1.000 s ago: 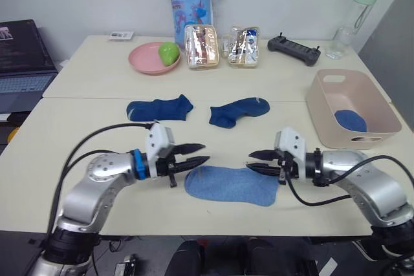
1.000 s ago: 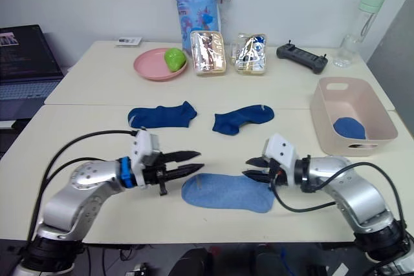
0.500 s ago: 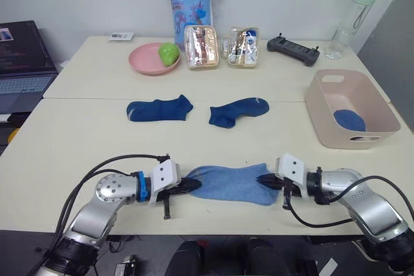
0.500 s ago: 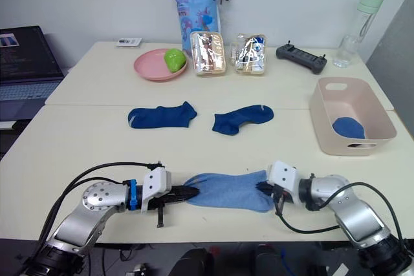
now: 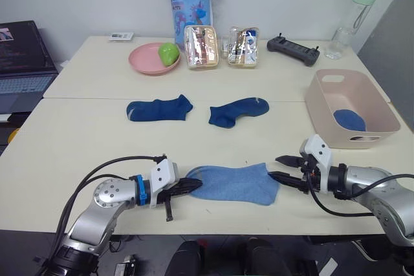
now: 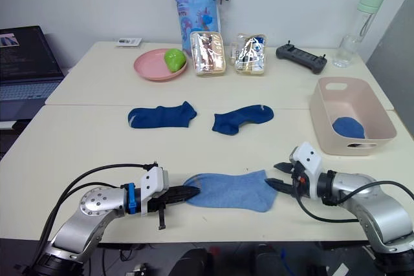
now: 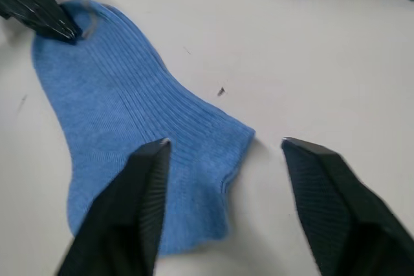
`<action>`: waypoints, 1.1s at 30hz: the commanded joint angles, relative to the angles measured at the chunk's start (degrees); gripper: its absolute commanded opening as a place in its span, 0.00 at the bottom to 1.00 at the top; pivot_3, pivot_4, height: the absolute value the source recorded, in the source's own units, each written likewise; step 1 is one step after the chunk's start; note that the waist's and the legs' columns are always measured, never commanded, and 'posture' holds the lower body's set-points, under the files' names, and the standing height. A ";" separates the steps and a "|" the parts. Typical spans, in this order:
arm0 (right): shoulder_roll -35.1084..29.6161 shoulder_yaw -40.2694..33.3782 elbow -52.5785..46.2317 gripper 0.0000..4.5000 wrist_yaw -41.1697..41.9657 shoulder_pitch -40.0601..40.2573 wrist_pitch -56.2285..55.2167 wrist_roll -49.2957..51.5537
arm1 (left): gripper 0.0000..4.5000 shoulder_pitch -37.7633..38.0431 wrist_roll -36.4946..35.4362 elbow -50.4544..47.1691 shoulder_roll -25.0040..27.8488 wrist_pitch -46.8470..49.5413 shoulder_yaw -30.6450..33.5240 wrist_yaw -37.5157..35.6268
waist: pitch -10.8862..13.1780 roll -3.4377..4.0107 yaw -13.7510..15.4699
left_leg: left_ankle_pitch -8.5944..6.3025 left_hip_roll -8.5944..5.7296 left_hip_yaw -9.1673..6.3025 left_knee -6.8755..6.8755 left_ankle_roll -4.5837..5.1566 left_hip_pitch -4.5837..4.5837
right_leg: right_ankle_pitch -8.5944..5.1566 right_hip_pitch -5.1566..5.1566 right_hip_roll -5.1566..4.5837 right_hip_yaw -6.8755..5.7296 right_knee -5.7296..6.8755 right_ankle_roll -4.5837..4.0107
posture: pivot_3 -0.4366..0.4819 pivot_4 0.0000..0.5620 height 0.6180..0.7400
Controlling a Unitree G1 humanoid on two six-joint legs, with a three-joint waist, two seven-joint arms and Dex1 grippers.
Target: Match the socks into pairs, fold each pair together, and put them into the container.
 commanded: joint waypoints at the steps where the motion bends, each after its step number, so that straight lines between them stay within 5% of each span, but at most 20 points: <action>1: -0.75 2.48 -1.57 0.92 0.05 1.02 0.79 -0.76 | 0.00 -0.64 -0.69 -0.89 0.07 -0.77 0.73 -0.39 | 0.00 0.00 -0.03 | 0.00 0.00 0.00 0.00 0.00 0.00 | 0.00 -0.01 0.00 0.00 0.00 0.00 | 0.48 0.27 1.00; 2: -1.01 3.20 -1.65 0.99 0.01 1.16 1.14 -1.01 | 0.00 -0.78 -0.71 -0.57 0.08 -0.96 0.82 -0.56 | 0.00 0.00 -0.05 | 0.00 0.00 0.01 0.00 0.00 0.00 | 0.00 -0.01 0.00 0.01 0.00 0.00 | 0.48 0.27 1.00; 7: -1.27 6.19 -3.06 0.99 0.36 2.33 1.43 -1.81 | 0.00 -1.32 -1.04 0.76 0.14 -1.72 1.45 -1.28 | 0.00 0.00 -0.05 | 0.00 0.00 0.02 0.03 0.00 0.01 | 0.00 0.01 0.00 0.03 0.00 0.00 | 0.48 0.27 1.00; 20: 0.53 1.41 4.58 0.00 3.71 -1.28 6.57 5.67 | 0.00 -4.44 -3.64 -1.49 -0.18 -1.97 1.70 -3.19 | 0.00 0.00 -0.06 | 0.00 0.00 0.02 0.03 0.00 0.01 | 0.00 0.01 0.01 0.02 0.00 0.00 | 0.48 0.27 1.00; 28: -4.13 0.03 13.39 0.00 11.12 -7.68 8.08 8.19 | 0.00 -13.17 -4.01 -2.03 -2.94 1.90 -2.90 -5.15 | 0.00 0.00 -0.07 | 0.00 -0.01 0.04 0.06 0.01 0.00 | 0.01 0.03 0.01 -0.01 0.01 0.01 | 0.48 0.27 1.00; 33: -5.87 1.22 15.17 0.00 13.93 -9.62 8.23 7.90 | 0.00 -18.18 3.14 3.58 -6.04 -1.04 -9.41 -4.90 | 0.00 0.00 -0.04 | 0.00 -0.02 0.02 0.06 0.01 -0.02 | 0.01 0.03 0.01 -0.02 0.02 0.01 | 0.48 0.27 1.00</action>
